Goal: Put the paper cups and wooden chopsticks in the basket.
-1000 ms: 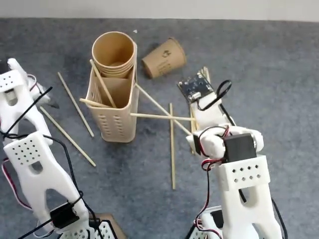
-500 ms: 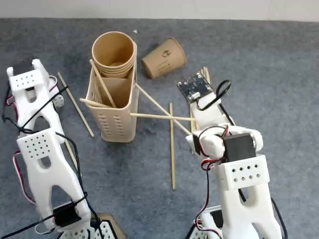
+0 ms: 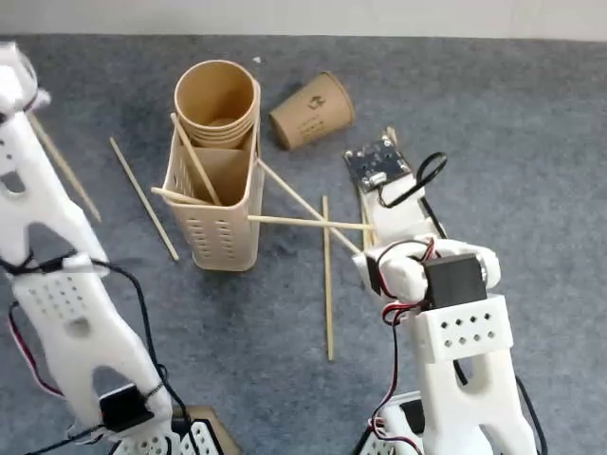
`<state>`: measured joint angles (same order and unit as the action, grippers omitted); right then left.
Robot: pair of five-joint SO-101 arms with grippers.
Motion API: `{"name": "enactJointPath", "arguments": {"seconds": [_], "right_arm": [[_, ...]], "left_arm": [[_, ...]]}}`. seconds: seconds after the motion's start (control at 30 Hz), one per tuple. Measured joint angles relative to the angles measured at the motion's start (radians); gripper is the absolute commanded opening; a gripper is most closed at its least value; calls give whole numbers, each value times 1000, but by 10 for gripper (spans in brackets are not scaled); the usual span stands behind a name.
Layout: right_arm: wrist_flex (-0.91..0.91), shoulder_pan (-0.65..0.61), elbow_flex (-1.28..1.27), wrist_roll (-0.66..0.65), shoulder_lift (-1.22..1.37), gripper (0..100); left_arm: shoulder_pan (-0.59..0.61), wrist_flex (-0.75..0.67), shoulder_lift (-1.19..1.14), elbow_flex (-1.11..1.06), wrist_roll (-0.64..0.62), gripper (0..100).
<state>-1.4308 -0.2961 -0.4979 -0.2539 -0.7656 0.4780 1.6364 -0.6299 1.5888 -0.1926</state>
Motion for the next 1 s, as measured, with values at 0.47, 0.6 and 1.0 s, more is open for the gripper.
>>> {"name": "enactJointPath", "arguments": {"seconds": [0.47,0.6,1.0], "right_arm": [[5,126,-110,34,-413,221],[51,166,-216,34,-525,221],[74,190,-307,34,-568,221]], "left_arm": [[-559,-72,506,-95,247,5],[-555,-115,456,-164,215,5],[-565,9,390,-175,95,43]]}}
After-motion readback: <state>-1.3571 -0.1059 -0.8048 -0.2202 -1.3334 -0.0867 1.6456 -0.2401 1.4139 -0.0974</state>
